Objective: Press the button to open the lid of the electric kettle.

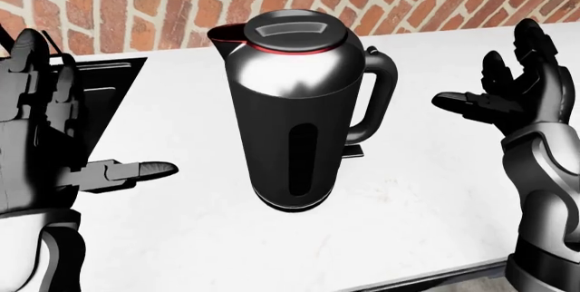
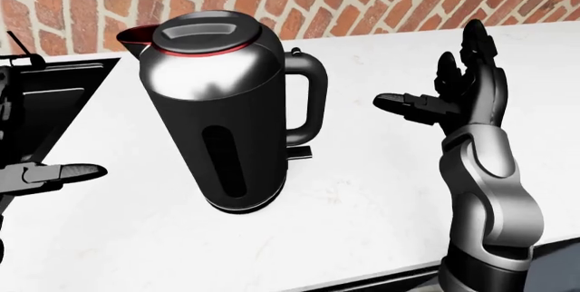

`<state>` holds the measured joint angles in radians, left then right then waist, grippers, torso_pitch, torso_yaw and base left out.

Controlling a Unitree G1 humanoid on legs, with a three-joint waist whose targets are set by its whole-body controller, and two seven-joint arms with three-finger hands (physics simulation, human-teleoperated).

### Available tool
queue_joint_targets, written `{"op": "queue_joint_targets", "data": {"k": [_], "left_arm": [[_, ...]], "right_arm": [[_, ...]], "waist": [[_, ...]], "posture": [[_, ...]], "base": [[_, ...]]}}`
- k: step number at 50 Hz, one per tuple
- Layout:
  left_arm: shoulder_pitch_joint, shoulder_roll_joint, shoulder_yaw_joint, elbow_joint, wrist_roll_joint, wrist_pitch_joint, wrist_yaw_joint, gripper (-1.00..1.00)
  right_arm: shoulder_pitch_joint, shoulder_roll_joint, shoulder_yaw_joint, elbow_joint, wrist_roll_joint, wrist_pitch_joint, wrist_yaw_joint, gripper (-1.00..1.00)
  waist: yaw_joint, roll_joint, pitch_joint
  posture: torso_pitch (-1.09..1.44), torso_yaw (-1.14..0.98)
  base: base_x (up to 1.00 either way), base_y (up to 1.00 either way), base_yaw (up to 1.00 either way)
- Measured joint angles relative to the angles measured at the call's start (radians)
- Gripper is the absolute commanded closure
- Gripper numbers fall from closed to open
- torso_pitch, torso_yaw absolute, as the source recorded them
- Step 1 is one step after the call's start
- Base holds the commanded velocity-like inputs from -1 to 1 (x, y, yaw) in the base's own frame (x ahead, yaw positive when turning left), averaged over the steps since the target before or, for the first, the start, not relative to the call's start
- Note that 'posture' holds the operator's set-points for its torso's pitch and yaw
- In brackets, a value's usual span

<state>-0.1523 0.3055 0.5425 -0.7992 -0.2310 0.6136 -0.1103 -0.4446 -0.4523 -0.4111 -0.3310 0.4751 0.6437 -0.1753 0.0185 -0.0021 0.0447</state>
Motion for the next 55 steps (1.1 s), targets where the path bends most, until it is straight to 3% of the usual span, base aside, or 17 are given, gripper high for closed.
{"op": "queue_joint_targets", "data": {"k": [6, 19, 27, 39, 45, 55], "left_arm": [[0.000, -0.002, -0.003, 0.006, -0.009, 0.029, -0.001, -1.00], [0.002, -0.006, -0.006, -0.002, -0.004, 0.028, -0.003, -1.00], [-0.013, 0.008, -0.003, 0.010, -0.011, 0.064, 0.024, -1.00], [-0.041, 0.013, -0.004, -0.019, -0.044, 0.124, 0.049, -1.00], [-0.049, 0.021, -0.002, -0.029, -0.063, 0.136, 0.066, -1.00], [-0.053, 0.022, -0.013, -0.034, -0.075, 0.144, 0.080, -1.00]], "right_arm": [[0.005, 0.003, -0.001, -0.009, 0.006, 0.020, 0.002, -1.00], [0.019, 0.014, 0.005, -0.024, -0.010, -0.014, 0.029, -1.00], [-0.009, 0.010, 0.014, -0.006, -0.023, 0.005, 0.034, -1.00], [-0.282, -0.037, 0.119, 0.152, -0.055, 0.076, 0.066, -1.00], [-0.441, -0.032, 0.175, 0.275, -0.095, 0.082, 0.106, -1.00], [-0.641, 0.000, 0.219, 0.530, -0.136, 0.050, 0.152, -1.00]], "waist": [[-0.007, -0.001, -0.016], [-0.008, -0.002, -0.101], [-0.010, 0.005, -0.117], [-0.019, 0.016, -0.122], [-0.020, 0.021, -0.119], [-0.021, 0.025, -0.117]], "posture": [[-0.06, 0.00], [-0.15, 0.00], [-0.15, 0.00], [-0.15, 0.00], [-0.15, 0.00], [-0.15, 0.00]], "base": [[0.00, 0.00, 0.00], [0.00, 0.00, 0.00], [0.00, 0.00, 0.00], [0.00, 0.00, 0.00], [0.00, 0.00, 0.00], [0.00, 0.00, 0.00]]}}
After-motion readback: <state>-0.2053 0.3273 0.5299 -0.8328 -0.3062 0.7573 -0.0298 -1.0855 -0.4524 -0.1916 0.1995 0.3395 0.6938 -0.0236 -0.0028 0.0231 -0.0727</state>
